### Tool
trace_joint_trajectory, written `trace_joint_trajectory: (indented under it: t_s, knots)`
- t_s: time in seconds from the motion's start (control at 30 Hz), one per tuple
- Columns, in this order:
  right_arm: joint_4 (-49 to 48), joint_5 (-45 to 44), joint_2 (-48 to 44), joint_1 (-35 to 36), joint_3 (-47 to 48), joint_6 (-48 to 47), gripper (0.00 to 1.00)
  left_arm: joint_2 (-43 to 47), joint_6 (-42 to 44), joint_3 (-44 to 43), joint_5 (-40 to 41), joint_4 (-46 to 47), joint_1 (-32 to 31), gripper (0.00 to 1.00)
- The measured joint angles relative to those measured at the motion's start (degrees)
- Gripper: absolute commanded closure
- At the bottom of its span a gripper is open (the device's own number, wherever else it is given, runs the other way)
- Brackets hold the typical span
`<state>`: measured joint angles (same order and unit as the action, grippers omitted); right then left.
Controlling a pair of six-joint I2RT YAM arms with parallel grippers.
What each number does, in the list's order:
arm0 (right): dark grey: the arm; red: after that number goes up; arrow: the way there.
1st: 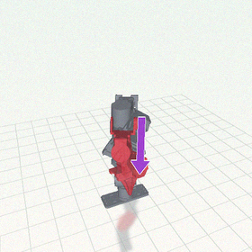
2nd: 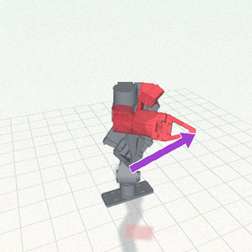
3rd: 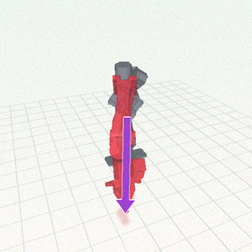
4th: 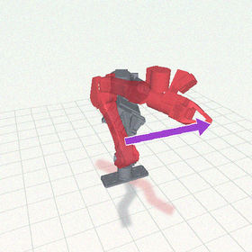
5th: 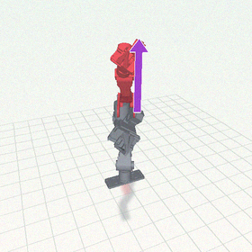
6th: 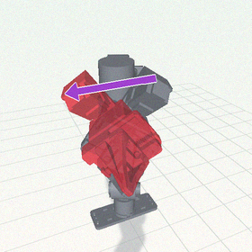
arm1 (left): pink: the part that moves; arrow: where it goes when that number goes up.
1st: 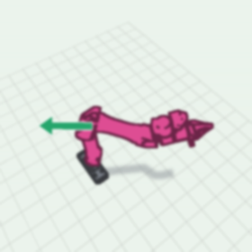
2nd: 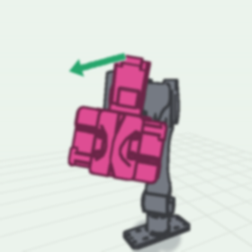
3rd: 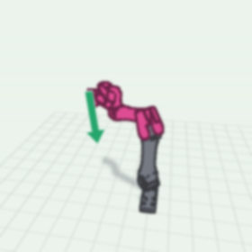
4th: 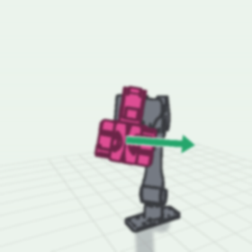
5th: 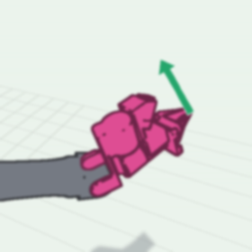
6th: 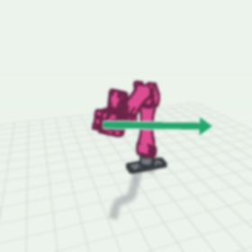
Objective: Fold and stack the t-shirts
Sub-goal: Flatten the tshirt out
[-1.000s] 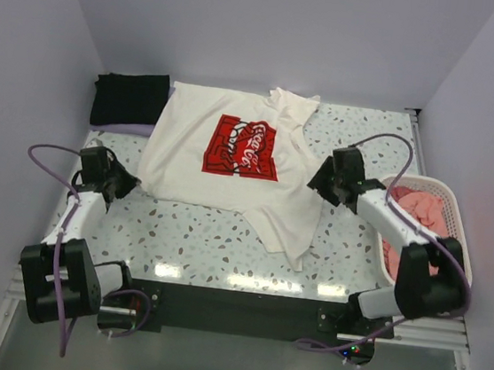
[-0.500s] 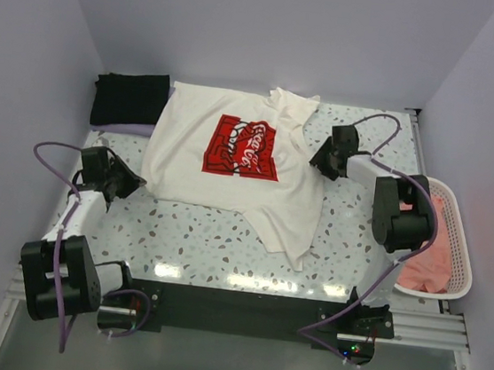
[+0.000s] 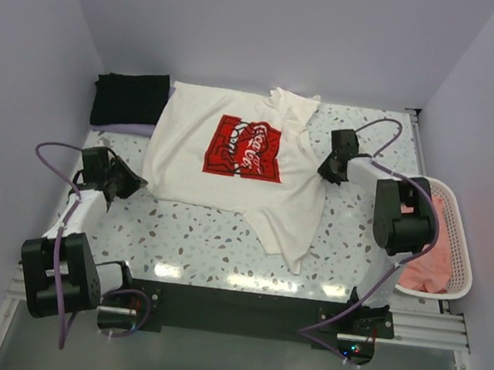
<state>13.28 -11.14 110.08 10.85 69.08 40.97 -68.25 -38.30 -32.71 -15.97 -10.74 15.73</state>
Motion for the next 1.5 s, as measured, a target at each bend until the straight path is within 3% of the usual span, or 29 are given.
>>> trace_joint_trajectory:
  t_s: [0.43,0.57,0.67,0.73,0.77,0.83,0.87,0.93,1.0,1.1,1.23,1.4,1.5]
  knots:
    - [6.49,-3.61,-18.16,-2.36,-19.91,4.50,0.98,0.09,-0.07,0.02,1.49,-0.79,0.00,1.00]
    - [6.78,-3.78,-22.86,-2.58,-24.63,5.95,0.92,0.98,-0.07,0.13,2.56,-1.44,0.00,1.00]
    - [7.32,-3.63,-24.76,-2.67,-26.27,6.10,0.79,1.97,-0.07,0.48,2.97,-1.66,0.00,1.00]
    - [7.76,-2.99,-24.90,-2.67,-26.16,5.90,0.66,2.27,-0.04,0.59,3.30,-2.12,0.02,0.94]
    - [8.37,-2.64,-24.98,-2.67,-25.90,5.46,0.48,2.27,-0.04,0.59,3.56,-2.32,0.02,0.93]
    - [9.57,-1.75,-25.40,-2.67,-25.33,4.66,0.28,2.29,-0.02,0.59,4.46,-2.80,0.09,0.87]
    - [10.47,-1.31,-25.90,-2.67,-25.03,4.04,0.12,2.32,0.00,0.59,4.85,-3.04,0.24,0.81]
    - [12.46,-0.70,-27.58,-2.64,-24.81,3.08,0.01,2.51,0.02,0.59,5.84,-3.67,0.46,0.69]
    - [15.04,0.44,-30.47,-2.67,-24.55,2.29,0.01,3.13,-0.04,0.59,7.23,-4.52,0.68,0.51]
    - [17.38,3.34,-34.64,-2.47,-24.35,1.31,0.01,4.79,-0.87,0.57,10.08,-5.70,0.79,0.41]
    - [19.56,5.99,-38.86,2.23,-24.87,1.36,0.01,6.82,-1.55,0.57,13.35,-6.67,0.81,0.39]
    - [19.67,8.20,-41.48,19.76,-29.16,5.44,0.03,7.06,-1.84,1.31,16.04,-6.73,0.81,0.39]
    - [19.76,9.84,-42.03,26.82,-33.05,8.70,0.04,7.54,-2.58,3.21,16.90,-6.73,0.81,0.39]
